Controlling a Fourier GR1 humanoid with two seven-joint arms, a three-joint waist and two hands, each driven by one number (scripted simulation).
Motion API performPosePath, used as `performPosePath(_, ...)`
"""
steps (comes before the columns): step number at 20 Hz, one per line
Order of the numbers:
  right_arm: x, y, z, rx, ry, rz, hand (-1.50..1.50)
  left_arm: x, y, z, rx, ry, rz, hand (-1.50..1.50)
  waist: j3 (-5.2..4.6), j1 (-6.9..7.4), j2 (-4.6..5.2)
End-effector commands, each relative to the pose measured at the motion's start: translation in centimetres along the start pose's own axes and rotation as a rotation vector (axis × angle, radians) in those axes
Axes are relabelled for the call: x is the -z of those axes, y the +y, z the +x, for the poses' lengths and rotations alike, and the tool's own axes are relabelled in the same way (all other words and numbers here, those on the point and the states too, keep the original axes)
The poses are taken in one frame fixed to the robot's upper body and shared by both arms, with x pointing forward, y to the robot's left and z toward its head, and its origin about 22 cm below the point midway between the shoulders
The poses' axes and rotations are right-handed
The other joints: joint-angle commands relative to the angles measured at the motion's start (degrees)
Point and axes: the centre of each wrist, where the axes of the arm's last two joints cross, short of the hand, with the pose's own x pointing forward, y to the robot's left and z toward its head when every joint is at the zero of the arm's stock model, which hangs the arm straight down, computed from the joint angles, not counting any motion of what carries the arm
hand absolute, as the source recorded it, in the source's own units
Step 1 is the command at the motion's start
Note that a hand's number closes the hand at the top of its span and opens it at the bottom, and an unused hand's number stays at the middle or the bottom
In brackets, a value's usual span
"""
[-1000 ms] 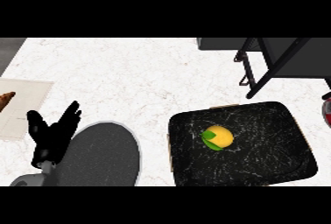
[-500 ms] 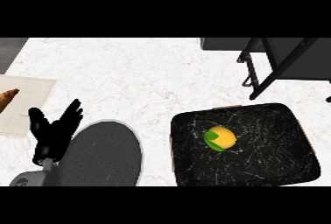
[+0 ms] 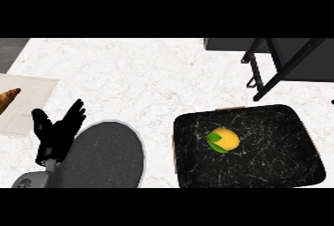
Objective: Pick the can from the tray and place it in the tiered shelf
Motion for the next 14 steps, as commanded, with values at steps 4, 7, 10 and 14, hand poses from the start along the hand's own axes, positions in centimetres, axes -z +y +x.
performPosePath(4, 3.9, 0.5, -2.5, -0.058, -0.009, 0.089, 1.50, 0.3, 0.0, -0.9, -0.001, 0.048, -0.011, 0.00, -0.32, 0.30, 0.54)
performPosePath(7, 4.9, 1.4, -2.2, -0.081, -0.028, 0.100, 1.50, 0.0, -0.8, -1.4, 0.002, 0.070, 0.012, 0.00, -0.32, 0.06, 0.35)
performPosePath(10, 6.4, 1.4, -3.1, -0.110, -0.023, 0.064, 1.50, 0.1, 0.1, -1.5, 0.005, 0.045, -0.004, 0.00, -0.33, 0.64, 0.60)
performPosePath(14, 7.7, 4.1, -4.7, -0.090, -0.016, 0.061, 1.50, 0.2, -0.3, -2.3, -0.013, 0.070, -0.009, 0.00, -0.32, 0.44, 0.58)
